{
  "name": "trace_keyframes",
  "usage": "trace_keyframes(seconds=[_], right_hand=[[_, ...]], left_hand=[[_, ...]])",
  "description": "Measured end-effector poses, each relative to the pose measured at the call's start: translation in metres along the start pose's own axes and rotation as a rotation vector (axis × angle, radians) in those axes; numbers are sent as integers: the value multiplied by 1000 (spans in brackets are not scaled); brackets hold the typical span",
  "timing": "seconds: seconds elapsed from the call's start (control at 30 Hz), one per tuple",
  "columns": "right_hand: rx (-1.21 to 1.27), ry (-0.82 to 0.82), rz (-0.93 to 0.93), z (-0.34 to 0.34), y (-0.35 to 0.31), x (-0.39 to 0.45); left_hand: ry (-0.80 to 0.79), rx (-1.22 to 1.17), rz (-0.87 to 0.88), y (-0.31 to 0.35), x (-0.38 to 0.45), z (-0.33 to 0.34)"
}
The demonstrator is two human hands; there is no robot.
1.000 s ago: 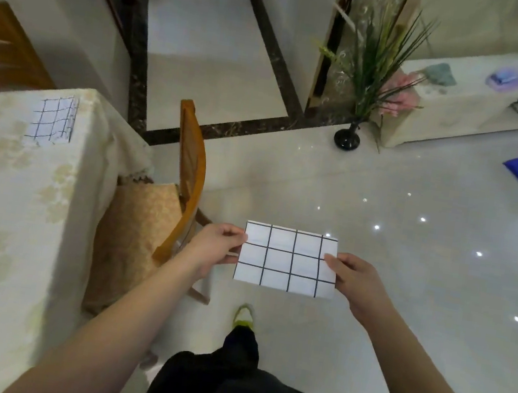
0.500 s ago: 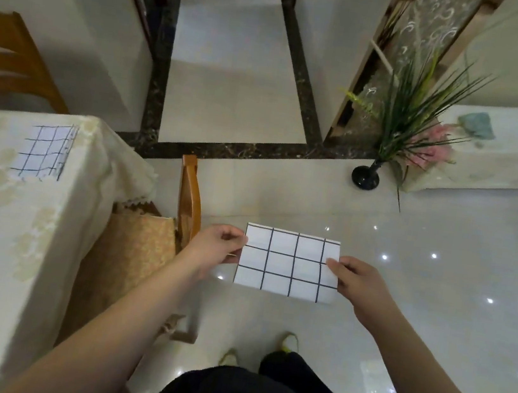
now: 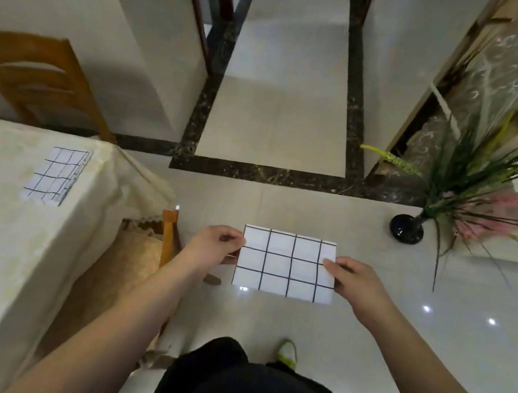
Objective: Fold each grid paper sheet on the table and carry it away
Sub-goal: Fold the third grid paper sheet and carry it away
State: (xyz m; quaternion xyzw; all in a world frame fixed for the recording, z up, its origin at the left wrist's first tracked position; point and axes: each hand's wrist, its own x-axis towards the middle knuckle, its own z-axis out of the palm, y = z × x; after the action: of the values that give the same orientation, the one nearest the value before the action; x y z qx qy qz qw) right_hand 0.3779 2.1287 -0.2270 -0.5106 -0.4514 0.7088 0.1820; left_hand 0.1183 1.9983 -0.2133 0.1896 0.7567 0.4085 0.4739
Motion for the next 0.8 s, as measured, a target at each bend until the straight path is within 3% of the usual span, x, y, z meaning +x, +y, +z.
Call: trace_keyframes(seconds=[0.3, 0.8], right_hand=[[-85, -147, 57, 39, -53, 93], [-376, -351, 9, 193, -150, 249]], left_hand=[[141, -139, -8, 37, 35, -30], [369, -374, -84, 63, 141, -149]])
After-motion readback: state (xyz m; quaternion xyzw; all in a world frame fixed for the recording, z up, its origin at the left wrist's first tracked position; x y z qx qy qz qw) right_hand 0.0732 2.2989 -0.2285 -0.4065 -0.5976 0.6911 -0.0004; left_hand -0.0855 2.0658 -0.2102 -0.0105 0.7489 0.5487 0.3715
